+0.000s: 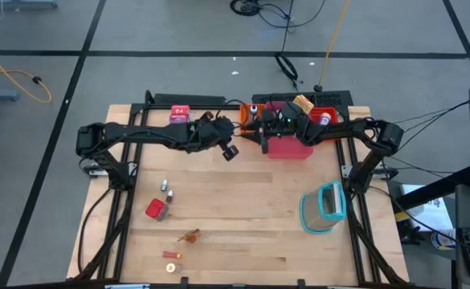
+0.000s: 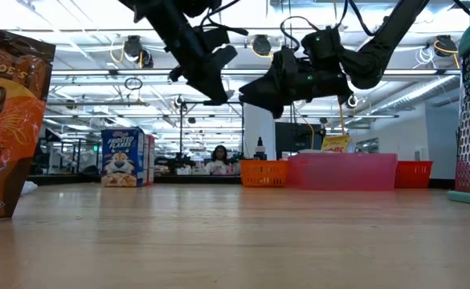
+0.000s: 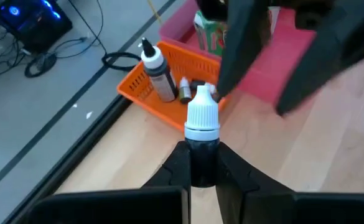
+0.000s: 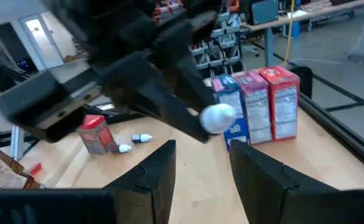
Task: Pick & Place Kitchen Items
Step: Put the small red food coloring bottle into the orange bin
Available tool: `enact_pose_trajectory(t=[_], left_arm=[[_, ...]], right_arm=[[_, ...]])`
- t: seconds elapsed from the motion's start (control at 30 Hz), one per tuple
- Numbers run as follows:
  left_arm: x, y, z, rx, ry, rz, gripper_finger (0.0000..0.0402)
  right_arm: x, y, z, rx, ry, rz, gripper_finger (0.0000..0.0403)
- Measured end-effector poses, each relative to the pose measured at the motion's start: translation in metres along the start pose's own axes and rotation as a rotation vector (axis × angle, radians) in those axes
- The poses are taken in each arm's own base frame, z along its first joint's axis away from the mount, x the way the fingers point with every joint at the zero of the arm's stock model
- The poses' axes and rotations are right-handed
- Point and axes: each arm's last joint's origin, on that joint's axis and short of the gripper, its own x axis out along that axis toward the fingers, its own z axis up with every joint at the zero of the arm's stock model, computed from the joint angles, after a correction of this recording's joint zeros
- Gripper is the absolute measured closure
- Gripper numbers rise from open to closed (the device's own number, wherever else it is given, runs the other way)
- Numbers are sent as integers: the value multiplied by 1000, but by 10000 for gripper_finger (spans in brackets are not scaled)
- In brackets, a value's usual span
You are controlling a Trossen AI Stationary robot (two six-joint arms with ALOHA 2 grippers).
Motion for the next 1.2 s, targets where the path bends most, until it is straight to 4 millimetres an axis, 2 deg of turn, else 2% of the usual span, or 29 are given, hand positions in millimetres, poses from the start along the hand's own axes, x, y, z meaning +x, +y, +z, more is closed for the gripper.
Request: enact_pose_trajectory(t=[0.17,0.43,0.6,0.77,1.03,1.2], left_arm=[[1,1,5,-20,-39,-58,363],[-1,-4,8,7,-77,-64,374],[-2,-4,7,12,-69,-58,363],[-2,-5,6,21,-62,-58,374],[-1,-5,5,27,-55,-61,361],[-1,-6,5,29,-55,-66,371]], right_arm=[[3,7,3,-21,-29,23,259],[4,9,5,-26,-58,35,260],[3,7,3,-15,-40,31,261],[3,7,2,-8,-30,27,261],[3,6,0,8,-5,24,263],[4,8,-1,15,7,41,262]])
